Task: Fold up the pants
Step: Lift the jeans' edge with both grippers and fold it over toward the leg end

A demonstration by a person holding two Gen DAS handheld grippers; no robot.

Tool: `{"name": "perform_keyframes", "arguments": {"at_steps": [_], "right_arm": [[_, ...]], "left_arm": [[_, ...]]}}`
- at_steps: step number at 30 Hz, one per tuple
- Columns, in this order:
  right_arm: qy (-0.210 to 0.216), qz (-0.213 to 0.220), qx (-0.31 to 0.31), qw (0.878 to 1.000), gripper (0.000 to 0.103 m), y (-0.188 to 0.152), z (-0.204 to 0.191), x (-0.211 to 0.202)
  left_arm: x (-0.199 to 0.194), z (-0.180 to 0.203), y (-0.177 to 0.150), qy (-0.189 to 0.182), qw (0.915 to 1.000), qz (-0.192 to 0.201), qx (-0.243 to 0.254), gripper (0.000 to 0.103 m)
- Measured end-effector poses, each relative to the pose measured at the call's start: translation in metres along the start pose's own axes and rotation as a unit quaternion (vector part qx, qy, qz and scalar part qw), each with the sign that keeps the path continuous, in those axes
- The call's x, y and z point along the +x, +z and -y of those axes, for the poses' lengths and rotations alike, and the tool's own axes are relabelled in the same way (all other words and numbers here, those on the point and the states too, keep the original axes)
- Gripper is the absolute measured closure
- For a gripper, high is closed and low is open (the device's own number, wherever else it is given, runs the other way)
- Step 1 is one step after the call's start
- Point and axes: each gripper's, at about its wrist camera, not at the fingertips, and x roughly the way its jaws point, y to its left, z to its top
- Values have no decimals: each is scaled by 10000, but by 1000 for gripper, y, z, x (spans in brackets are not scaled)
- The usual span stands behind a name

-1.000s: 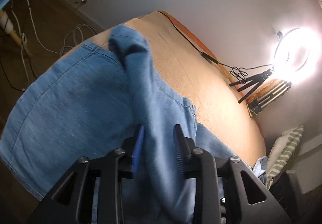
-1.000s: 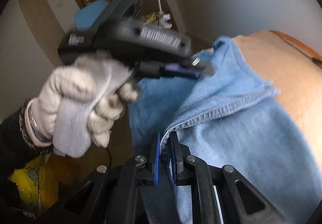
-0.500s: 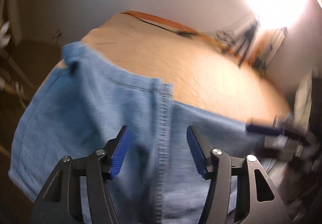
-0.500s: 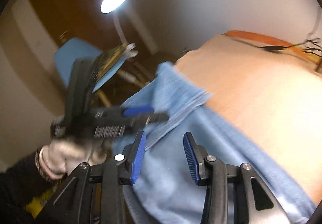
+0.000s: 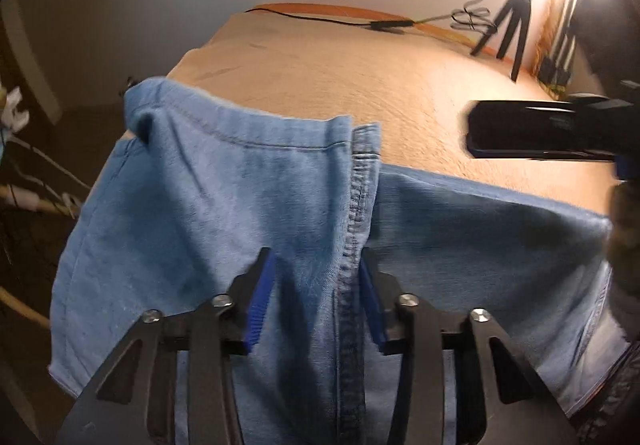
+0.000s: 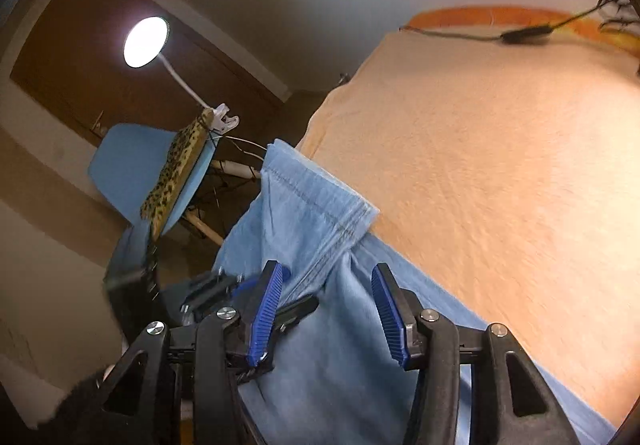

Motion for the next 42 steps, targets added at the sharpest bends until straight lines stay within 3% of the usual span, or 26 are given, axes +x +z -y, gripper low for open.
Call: {"name": "perform_keyframes", "arguments": {"at_steps": [5, 10, 12, 14, 15, 17, 20, 23, 28, 31, 33, 35, 38, 42], "right_arm": [[49, -232, 268, 9994, 56, 13, 8, 39], [95, -228, 461, 9986, 76, 23, 12, 57], [151, -199, 478, 9985, 88, 26, 10, 59], [203, -172, 376, 9989, 94, 29, 1, 55], [230, -165, 298, 9992, 95, 30, -4, 53], [306, -138, 139, 9993, 96, 32, -18, 51], [444, -150, -21, 9989, 96, 35, -36, 48], [625, -202, -136, 9977, 96, 35, -52, 46], [879, -363, -435, 9945, 96, 34, -78, 48], [1061, -498, -638, 9911, 95, 31, -91, 51], [1121, -614, -799, 9886, 86, 30, -100, 55], [998, -602, -927, 9889, 68, 31, -103, 58], [778, -535, -995, 9905, 66, 39, -100, 63], [262, -536, -1322, 9894, 62, 55, -97, 83]], "left_arm": [[-4, -11, -7, -187, 9994, 83, -263, 69], [-6, -11, -9, -286, 9988, 178, -363, 69], [-4, -9, -7, -288, 9986, 191, -388, 69], [-2, -6, -3, -209, 9988, 199, -406, 61], [0, -4, 0, -136, 9989, 200, -412, 49], [1, 2, 4, -44, 9988, 263, -414, 46], [2, 2, 8, 89, 9974, 460, -545, 46], [0, -14, 8, -86, 9924, 614, -1061, 47], [-13, -48, -5, -383, 9804, 937, -1691, 77], [-23, -69, -20, -621, 9691, 1123, -2108, 85], [-29, -84, -34, -709, 9613, 1205, -2375, 87], [-34, -98, -47, -785, 9535, 1252, -2626, 87], [-43, -114, -64, -720, 9477, 1360, -2795, 87], [-49, -136, -90, -693, 9338, 1483, -3181, 87]]}}
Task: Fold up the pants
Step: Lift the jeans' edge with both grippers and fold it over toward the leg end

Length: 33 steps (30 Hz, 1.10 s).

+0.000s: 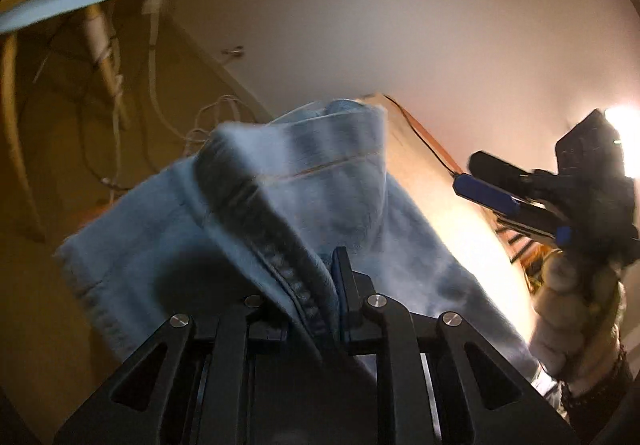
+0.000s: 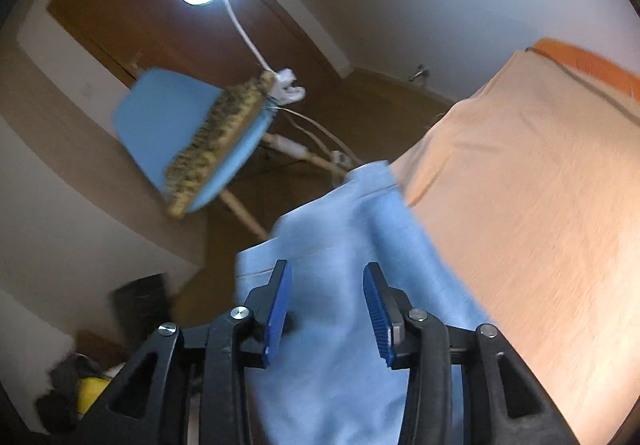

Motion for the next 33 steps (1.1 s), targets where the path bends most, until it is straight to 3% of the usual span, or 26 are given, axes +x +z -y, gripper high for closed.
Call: {"name": "perform_keyframes", "arguments": {"at_steps": [9, 13, 16, 20, 24, 27, 28, 30, 32, 33], "right_arm": [[-802, -600, -501, 9937, 61, 35, 8, 71], [-979, -746, -416, 9915, 61, 36, 17, 93], [-1107, -766, -390, 9901, 61, 37, 20, 106], [-1192, -640, -364, 9901, 74, 43, 18, 113], [-1295, -538, -437, 9891, 91, 42, 14, 111], [-1367, -428, -662, 9875, 94, 42, 3, 103], [-1561, -415, -944, 9823, 94, 41, -7, 100], [-1795, -381, -1421, 9727, 83, 36, -27, 94], [-1677, -429, -1523, 9731, 61, 28, -42, 86], [-1562, -414, -1614, 9736, 61, 21, -51, 80]], "left_arm": [[-10, -17, -16, 68, 9994, 324, -93, 86], [-15, -31, -11, 112, 9985, 435, -314, 74], [-21, -39, -4, 172, 9970, 610, -447, 74], [-27, -50, 2, 117, 9952, 760, -603, 76], [-29, -47, -1, 82, 9958, 812, -423, 88], [-32, -50, -3, -6, 9953, 843, -480, 89], [-31, -52, -3, -22, 9954, 810, -509, 89], [-27, -60, -3, -56, 9956, 729, -590, 89], [-25, -65, 0, -123, 9956, 644, -670, 89], [-24, -67, 1, -173, 9959, 596, -661, 89]]}}
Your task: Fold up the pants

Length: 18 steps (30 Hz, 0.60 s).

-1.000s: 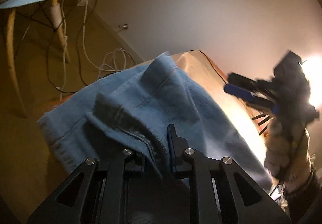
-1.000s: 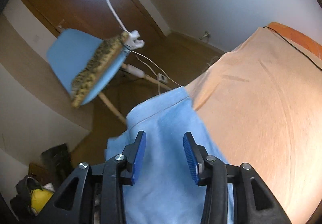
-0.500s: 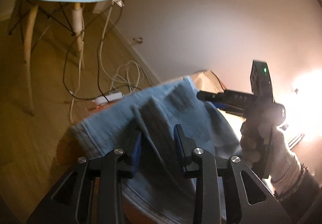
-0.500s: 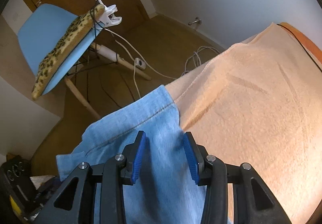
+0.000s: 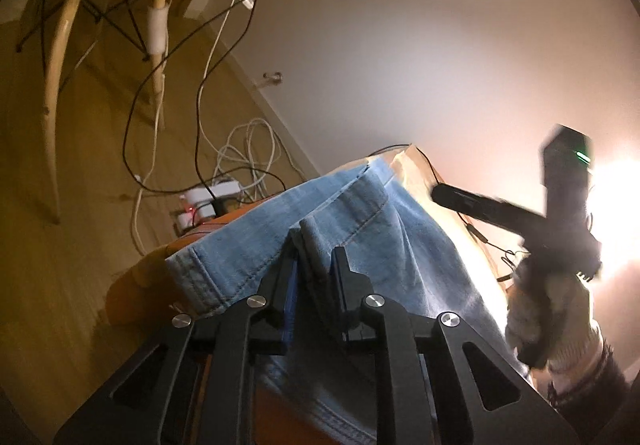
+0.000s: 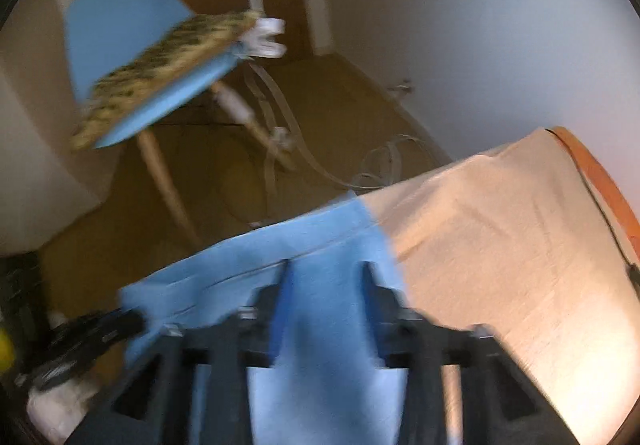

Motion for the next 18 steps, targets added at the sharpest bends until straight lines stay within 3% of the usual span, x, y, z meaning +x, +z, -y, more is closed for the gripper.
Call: {"name": "perform_keyframes", "arguments": {"at_steps": [5, 9, 12, 15, 18], "right_arm": [[620, -113, -489, 9968, 61, -38, -50, -29], [983, -389, -946, 9899, 61, -74, -95, -25], [966, -567, -1317, 9849, 61, -91, -121, -14], [543, -657, -1656, 9825, 63, -98, -138, 2], [316, -631, -1700, 9829, 78, -99, -143, 8]], "left_arm": [[5, -2, 9, -102, 9993, -313, 162, 89], [8, -6, 13, -205, 9986, -486, 88, 89], [9, -6, 15, -231, 9981, -558, 108, 89], [11, -8, 14, -261, 9979, -587, 98, 89], [12, -10, 15, -281, 9980, -566, 34, 89]]}}
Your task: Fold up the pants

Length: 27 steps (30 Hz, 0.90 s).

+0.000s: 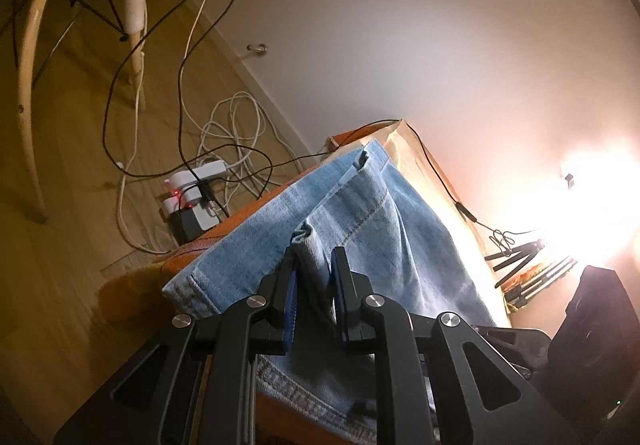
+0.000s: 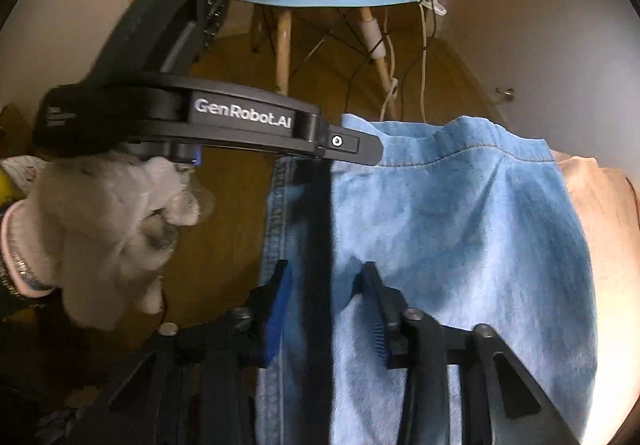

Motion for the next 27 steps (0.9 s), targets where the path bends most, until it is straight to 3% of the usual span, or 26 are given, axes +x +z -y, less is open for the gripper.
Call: {"name": "perform_keyframes", "arguments": {"at_steps": [3, 5, 14, 18, 20, 25, 27], "right_arm": [[-39, 91, 174, 9998, 97, 0, 7, -3], [-47, 177, 270, 9995, 101, 3, 10, -8], [123, 643, 209, 9976, 103, 21, -13, -31], [444, 626, 309, 9966, 103, 23, -17, -22], [383, 553, 194, 9975, 103, 24, -25, -15], [491, 653, 620, 9947, 100, 17, -11, -24], [492, 792, 994, 9907, 79, 10, 3, -36]], "left_arm": [[2, 0, 2, -44, 10000, 34, -73, 89], [2, 2, 4, -90, 9999, 67, -86, 90], [-25, -1, 8, 10, 9991, 426, -4, 91], [-30, -23, 3, 237, 9985, 443, -199, 92], [-28, -32, 0, 275, 9987, 348, -257, 92], [-35, -20, 2, 375, 9986, 364, 61, 93], [-38, -10, 4, 299, 9988, 353, 187, 93]]}}
